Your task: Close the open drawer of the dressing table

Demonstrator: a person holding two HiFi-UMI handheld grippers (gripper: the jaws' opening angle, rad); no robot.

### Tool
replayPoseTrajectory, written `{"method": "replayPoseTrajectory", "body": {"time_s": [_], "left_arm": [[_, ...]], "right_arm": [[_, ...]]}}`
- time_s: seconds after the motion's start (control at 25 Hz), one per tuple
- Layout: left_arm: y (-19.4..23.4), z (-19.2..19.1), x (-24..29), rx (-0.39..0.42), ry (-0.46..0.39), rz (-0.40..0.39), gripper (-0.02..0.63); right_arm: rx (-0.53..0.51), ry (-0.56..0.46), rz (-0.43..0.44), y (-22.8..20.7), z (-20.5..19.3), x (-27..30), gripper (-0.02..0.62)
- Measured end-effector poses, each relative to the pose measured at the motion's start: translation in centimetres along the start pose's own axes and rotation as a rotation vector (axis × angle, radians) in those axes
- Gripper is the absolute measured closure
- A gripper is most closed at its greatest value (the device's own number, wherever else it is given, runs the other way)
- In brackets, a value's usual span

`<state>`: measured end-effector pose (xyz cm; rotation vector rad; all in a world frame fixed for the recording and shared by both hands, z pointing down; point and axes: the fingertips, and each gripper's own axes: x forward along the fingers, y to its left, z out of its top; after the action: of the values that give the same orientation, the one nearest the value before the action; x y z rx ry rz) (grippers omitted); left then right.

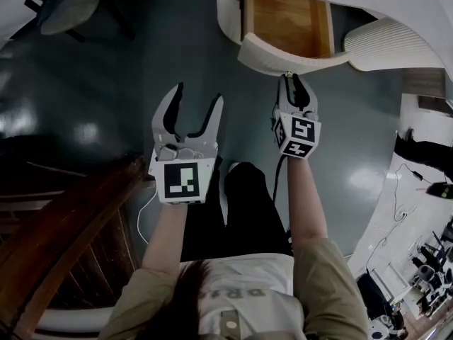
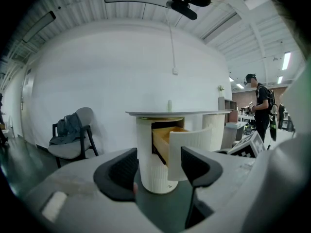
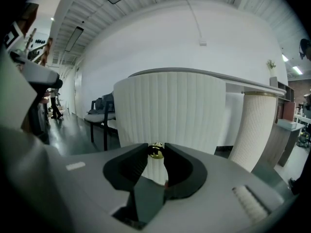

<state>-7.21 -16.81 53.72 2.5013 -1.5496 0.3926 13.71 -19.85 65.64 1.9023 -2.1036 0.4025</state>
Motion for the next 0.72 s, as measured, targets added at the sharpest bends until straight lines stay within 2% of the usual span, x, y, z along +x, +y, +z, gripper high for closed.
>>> {"method": "replayPoseTrajectory", "body": {"time_s": [0.32, 0.56, 0.72], "left_arm": [[-0.6, -0.5, 1.2, 0.026, -0.020, -0.026, 0.314], [-1.1, 0.6, 1.9, 0.021, -0.053, -0.041, 0.314], [-1.0, 0.6, 2.6, 0.021, -0.071, -0.039, 0.314]], "right_arm": [[0.013, -0.017, -0.009, -0.3, 0.8, 1.1, 0.488], [0.033, -0.010, -0.001, -0.5, 1.2, 2.0, 0.488], [0.038, -0.043, 0.009, -0.7, 1.8, 2.6, 0.488]]}}
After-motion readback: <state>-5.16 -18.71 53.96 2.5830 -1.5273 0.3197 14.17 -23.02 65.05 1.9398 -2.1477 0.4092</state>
